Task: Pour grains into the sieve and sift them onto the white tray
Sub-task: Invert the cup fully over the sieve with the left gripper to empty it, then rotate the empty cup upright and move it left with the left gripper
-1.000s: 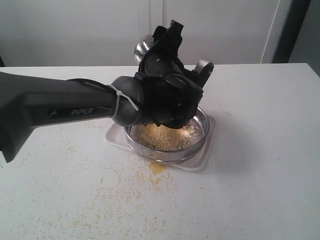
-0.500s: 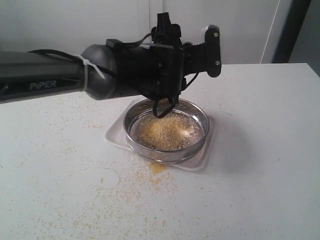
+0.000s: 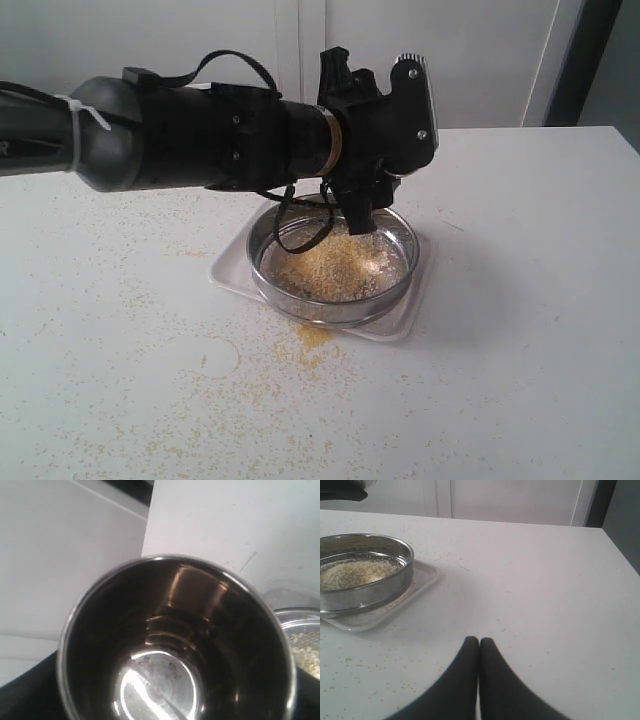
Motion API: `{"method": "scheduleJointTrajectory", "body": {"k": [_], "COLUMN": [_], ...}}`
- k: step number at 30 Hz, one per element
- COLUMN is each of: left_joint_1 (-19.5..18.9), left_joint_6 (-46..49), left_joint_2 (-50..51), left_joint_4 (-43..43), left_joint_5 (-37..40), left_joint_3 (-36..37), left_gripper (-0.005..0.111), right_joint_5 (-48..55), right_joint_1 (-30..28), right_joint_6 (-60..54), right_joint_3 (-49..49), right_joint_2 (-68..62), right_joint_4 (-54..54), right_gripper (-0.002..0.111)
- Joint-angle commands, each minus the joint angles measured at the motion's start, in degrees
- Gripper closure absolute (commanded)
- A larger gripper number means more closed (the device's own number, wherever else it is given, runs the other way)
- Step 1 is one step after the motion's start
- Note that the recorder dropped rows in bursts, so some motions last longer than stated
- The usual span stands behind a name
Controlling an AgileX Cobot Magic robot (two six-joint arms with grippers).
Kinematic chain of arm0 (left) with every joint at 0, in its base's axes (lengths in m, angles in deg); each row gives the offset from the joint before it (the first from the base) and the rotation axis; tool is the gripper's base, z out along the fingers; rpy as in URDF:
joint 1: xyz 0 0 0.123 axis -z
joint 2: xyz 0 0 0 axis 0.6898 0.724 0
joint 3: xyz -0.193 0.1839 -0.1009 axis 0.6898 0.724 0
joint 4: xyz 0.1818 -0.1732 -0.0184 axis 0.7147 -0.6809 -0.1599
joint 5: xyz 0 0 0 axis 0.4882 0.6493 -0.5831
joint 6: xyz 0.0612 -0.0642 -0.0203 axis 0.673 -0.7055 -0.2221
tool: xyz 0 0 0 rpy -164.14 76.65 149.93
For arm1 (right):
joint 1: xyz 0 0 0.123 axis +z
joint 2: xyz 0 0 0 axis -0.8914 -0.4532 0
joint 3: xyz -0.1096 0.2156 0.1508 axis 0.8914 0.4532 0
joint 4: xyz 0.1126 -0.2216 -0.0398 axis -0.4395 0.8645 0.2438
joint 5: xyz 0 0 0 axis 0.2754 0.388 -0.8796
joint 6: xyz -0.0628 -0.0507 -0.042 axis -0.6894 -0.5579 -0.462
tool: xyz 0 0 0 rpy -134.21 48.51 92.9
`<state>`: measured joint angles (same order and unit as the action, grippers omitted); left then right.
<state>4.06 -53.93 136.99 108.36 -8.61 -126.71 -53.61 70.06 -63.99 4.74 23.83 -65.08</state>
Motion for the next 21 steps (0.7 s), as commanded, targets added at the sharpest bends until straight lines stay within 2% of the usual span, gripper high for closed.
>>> {"method": "scheduleJointTrajectory", "body": {"k": [1, 4, 11, 18, 21], "left_joint_1": [-0.8, -1.7, -4.2, -5.3, -6.5], "left_joint_6": [3.9, 6.9, 7.2, 7.7, 7.2], "left_joint_2": [-3.8, -5.9, -10.7, -14.8, -16.8], "left_joint_4": [1.6, 1.6, 1.6, 1.5, -2.4], "left_joint_5": [-5.8, -11.4, -25.4, -26.3, -26.2], "left_joint_3": [4.5, 7.3, 13.6, 19.9, 22.3], "left_gripper": [0.107, 0.107, 0.107, 0.107, 0.107], "right_joint_5": [-0.2, -0.2, -0.2, -0.2, -0.2], "right_joint_1": [0.3, 0.3, 0.3, 0.3, 0.3], "right_joint_6": [0.2, 0.2, 0.2, 1.5, 1.5], "right_joint_3": [0.3, 0.3, 0.3, 0.3, 0.3], "right_joint_2": [0.3, 0.3, 0.3, 0.3, 0.3], "right_joint_4": [0.0, 0.0, 0.0, 0.0, 0.0], "right_gripper": [0.108, 0.108, 0.108, 0.108, 0.108]}}
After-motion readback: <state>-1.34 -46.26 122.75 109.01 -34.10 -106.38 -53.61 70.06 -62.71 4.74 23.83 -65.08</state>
